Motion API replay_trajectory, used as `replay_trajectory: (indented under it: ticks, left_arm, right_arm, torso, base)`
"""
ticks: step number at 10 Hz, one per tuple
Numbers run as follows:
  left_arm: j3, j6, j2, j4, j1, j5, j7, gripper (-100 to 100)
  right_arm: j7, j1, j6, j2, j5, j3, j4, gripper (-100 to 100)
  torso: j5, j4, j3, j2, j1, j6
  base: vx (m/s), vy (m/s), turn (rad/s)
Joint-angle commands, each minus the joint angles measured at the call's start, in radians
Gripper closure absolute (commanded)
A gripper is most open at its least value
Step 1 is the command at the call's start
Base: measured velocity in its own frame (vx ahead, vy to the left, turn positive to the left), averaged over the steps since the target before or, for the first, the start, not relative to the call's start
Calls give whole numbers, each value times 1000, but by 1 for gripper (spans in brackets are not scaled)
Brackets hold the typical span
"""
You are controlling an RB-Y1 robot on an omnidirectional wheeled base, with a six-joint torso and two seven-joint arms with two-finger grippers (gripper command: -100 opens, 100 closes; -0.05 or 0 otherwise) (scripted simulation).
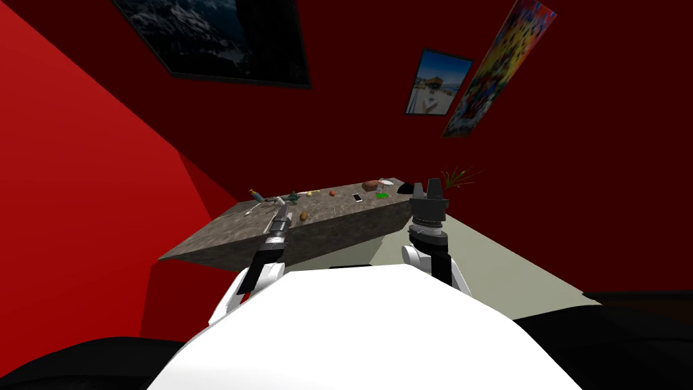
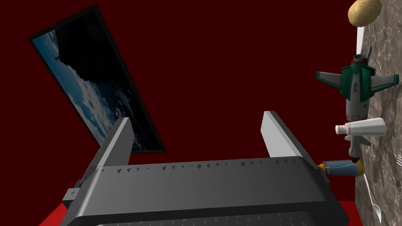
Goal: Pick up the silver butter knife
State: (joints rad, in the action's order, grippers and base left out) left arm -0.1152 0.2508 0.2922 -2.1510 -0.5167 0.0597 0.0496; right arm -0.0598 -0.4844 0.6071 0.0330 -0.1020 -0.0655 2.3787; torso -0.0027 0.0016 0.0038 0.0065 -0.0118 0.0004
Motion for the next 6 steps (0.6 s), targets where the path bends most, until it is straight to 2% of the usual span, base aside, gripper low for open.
replay_trajectory:
  ticks: [1, 2, 3, 4, 5, 6]
  left_arm:
    - [-22, -46, 50, 45, -17, 47, 50, -100]
    - [-36, -72, 84, 64, -27, 77, 78, -100]
    - [-36, -83, 86, 64, -27, 77, 86, -100]
    - [-51, -119, 119, 84, -37, 108, 121, -100]
    - [-51, -119, 119, 84, -37, 108, 121, -100]
    - [-66, -154, 152, 105, -47, 139, 158, -100]
  right_arm:
    - [0, 0, 0, 0, 0, 0, 0, 0]
    - [0, 0, 0, 0, 0, 0, 0, 0]
    - [0, 0, 0, 0, 0, 0, 0, 0]
    - [0, 0, 0, 0, 0, 0, 0, 0]
    - [0, 0, 0, 0, 0, 0, 0, 0]
    - [0, 0, 0, 0, 0, 0, 0, 0]
  torso:
    - [0, 0, 0, 0, 0, 0]
    - [0, 0, 0, 0, -1, 0]
    - [0, 0, 0, 0, 0, 0]
    - [1, 0, -1, -2, 4, -1]
    - [1, -1, -2, -3, 6, 0]
    - [1, -1, -2, -3, 8, -1]
  base:
    - [-72, -217, -194]
    - [-76, -192, -161]
    - [-36, -108, -59]
    - [-33, -102, -158]
    - [-21, -74, -74]
    - [-16, -90, -120]
